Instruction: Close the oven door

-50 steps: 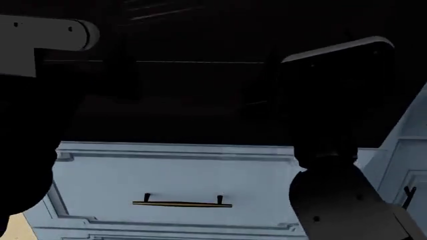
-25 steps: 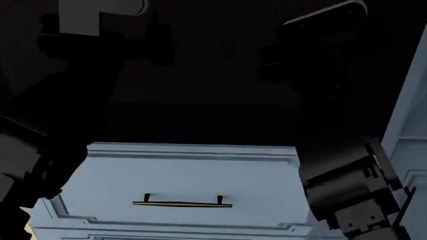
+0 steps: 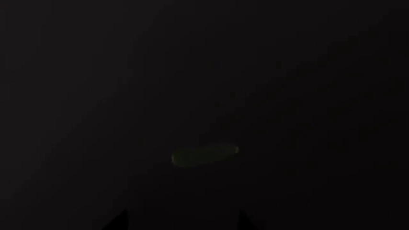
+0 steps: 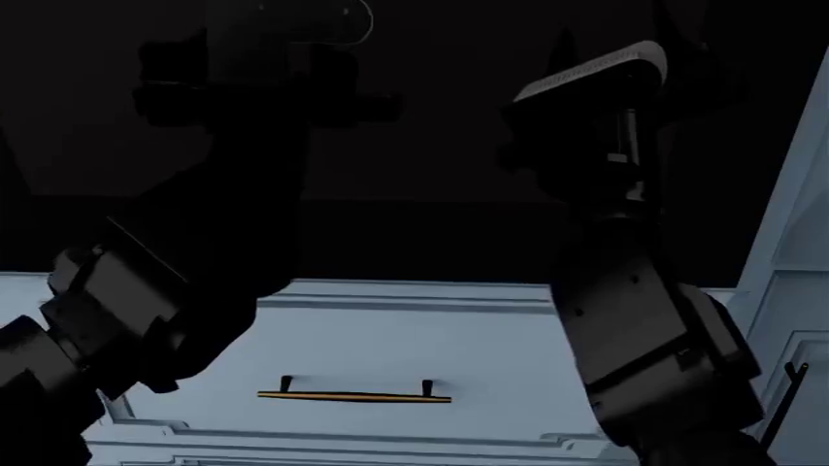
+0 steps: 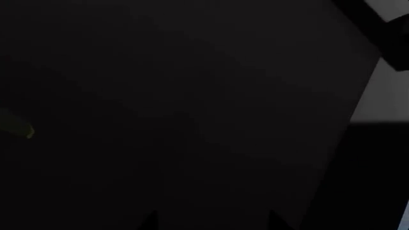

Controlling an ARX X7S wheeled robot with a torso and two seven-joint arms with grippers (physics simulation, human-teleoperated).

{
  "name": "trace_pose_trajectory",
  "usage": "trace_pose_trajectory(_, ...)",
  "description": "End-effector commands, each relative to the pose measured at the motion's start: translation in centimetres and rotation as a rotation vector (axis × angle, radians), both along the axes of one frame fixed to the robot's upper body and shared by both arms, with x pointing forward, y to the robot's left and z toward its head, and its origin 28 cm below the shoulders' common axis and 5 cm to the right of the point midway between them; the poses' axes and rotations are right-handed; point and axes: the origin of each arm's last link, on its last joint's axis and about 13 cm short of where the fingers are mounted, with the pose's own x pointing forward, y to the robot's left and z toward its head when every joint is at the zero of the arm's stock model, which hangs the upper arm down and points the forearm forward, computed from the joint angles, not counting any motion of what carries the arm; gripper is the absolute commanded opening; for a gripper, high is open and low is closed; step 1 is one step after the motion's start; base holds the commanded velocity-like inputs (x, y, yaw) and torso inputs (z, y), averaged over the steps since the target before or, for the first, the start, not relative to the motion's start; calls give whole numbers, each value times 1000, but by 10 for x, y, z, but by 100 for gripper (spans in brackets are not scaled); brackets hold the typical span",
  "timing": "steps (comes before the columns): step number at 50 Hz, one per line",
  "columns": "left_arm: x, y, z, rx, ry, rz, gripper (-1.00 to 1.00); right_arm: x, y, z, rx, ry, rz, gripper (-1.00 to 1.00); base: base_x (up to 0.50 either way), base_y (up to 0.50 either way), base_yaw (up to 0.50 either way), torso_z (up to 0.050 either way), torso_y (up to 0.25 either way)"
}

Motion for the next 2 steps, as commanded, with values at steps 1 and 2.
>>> trace_pose_trajectory(1, 23, 43, 15, -10, 46, -84, 100, 10, -22, 26, 120, 164, -81, 100, 67, -7, -7, 0, 0)
trace_pose_trajectory(2, 23, 43, 16, -10, 48, -84, 100, 10, -22, 26, 131, 162, -77, 100, 66, -7, -7, 11, -13)
